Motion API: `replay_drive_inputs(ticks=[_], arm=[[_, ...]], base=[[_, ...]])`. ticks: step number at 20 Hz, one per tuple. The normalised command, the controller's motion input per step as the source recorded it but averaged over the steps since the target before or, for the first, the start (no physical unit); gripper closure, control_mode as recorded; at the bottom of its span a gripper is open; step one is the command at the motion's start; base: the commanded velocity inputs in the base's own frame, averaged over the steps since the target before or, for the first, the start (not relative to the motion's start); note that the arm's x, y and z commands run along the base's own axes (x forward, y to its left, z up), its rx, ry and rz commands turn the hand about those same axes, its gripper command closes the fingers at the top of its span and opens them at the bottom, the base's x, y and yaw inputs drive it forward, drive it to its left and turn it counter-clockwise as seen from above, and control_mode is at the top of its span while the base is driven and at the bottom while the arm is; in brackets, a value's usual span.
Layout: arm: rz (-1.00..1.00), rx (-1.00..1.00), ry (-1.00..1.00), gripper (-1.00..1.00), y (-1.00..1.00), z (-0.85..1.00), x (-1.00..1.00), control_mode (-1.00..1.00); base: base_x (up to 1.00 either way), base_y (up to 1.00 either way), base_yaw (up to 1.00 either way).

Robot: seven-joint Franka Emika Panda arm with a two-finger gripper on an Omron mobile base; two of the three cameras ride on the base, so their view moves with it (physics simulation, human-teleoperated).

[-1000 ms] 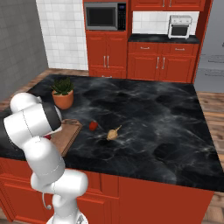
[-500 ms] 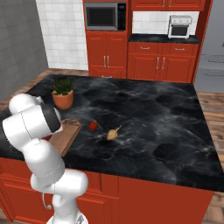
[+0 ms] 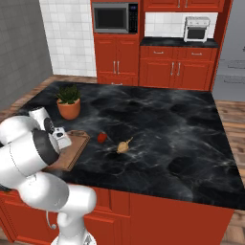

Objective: Place the avocado, onion, tomato, and bell pepper on the cutting board.

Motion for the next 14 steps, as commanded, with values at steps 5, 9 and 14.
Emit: replay_drive_inputs(ticks=[5,9,14], arm=[[0.0,0.02,-0.14,-1.0,-0.34,0.7,-0.48,-1.0],[0.0,0.04,-0.17,-1.0,-0.51,0.95,-0.39,-1.0],[0.0,0.01,-0.2,-1.0,-0.69,0.89,-0.36,-1.0]], base=[[0.0,0.0,0.0],[0.0,0.0,0.0],[0.0,0.0,0.0]])
